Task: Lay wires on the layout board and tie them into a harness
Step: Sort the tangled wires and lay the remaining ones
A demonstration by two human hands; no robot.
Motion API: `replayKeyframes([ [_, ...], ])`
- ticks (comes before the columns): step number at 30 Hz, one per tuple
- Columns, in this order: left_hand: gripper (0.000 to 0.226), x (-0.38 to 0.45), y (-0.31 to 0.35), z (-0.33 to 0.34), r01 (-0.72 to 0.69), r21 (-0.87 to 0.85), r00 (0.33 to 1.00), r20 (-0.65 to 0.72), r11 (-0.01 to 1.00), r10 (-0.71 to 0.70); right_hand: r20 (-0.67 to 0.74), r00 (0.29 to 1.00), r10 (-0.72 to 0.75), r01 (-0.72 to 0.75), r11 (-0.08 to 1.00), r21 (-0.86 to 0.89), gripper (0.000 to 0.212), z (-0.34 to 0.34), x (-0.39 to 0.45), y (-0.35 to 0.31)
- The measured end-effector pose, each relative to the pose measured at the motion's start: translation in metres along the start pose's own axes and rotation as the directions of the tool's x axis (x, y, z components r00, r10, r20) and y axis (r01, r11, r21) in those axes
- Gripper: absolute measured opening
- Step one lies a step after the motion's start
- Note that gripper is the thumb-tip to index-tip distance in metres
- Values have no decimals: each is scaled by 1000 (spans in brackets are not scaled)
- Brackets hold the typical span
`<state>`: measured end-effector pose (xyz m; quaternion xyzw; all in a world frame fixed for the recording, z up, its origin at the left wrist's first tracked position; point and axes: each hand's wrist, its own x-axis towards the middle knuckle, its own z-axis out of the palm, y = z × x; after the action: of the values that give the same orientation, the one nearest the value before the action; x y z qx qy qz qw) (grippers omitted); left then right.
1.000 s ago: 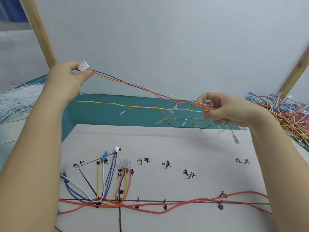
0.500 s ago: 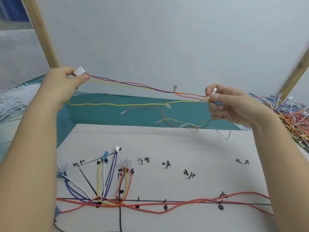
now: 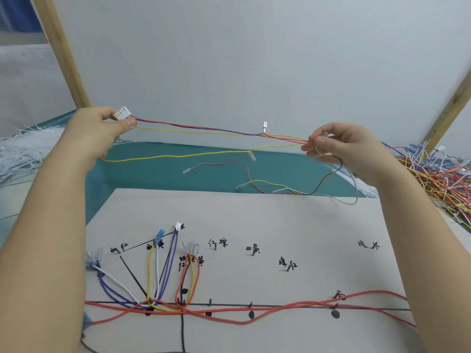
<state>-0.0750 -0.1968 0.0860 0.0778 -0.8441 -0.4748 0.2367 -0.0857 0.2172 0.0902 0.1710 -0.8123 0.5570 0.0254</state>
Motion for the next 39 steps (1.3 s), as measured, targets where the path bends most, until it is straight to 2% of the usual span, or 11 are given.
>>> replayKeyframes([
  [3, 19, -2, 10, 3, -51, 65, 998, -35, 997, 53, -204, 965, -167, 88, 933, -350, 14, 4, 4, 4],
  [8, 29, -3, 29, 7, -134, 225, 969, -175, 965, 175, -391, 869, -302, 66, 856, -513, 3, 12, 7, 7],
  [13, 41, 0, 26, 4, -151, 176, 955, -228, 973, 189, -125, 986, -112, 55, 919, -390, 11, 5, 5, 11],
  [15, 44, 3, 19, -7, -104, 93, 949, -290, 990, 127, -45, 998, -36, 9, 872, -489, 13, -2, 5, 18],
  [18, 49, 10, 3, -29, -17, -21, 945, -328, 1000, 9, -188, 982, -19, -103, 780, -617, 10, -16, 5, 38],
  [21, 41, 2, 0, -35, 68, -121, 965, -243, 990, -96, -376, 927, -10, -200, 834, -514, 12, -33, 5, 54],
  [25, 30, -2, 12, -18, 64, -255, 985, -138, 965, -102, -483, 876, -8, -81, 983, -163, 31, -40, 4, 44],
  [28, 31, -5, 18, -17, 111, -348, 983, -97, 931, -153, -379, 925, -12, -170, 880, -444, 38, -38, -1, 32],
  [32, 28, -5, 21, -17, 154, -441, 983, -26, 884, -183, -150, 935, 320, -285, 434, -854, 50, -20, 3, 41],
  [36, 23, -7, 36, -9, 123, -466, 992, 37, 876, -120, 117, 955, 271, -126, 733, -669, 62, 12, 4, 30],
  [39, 26, -12, 51, -2, 104, -498, 995, 47, 861, -94, 247, 918, 309, -5, 632, -775, 67, 49, 4, 25],
])
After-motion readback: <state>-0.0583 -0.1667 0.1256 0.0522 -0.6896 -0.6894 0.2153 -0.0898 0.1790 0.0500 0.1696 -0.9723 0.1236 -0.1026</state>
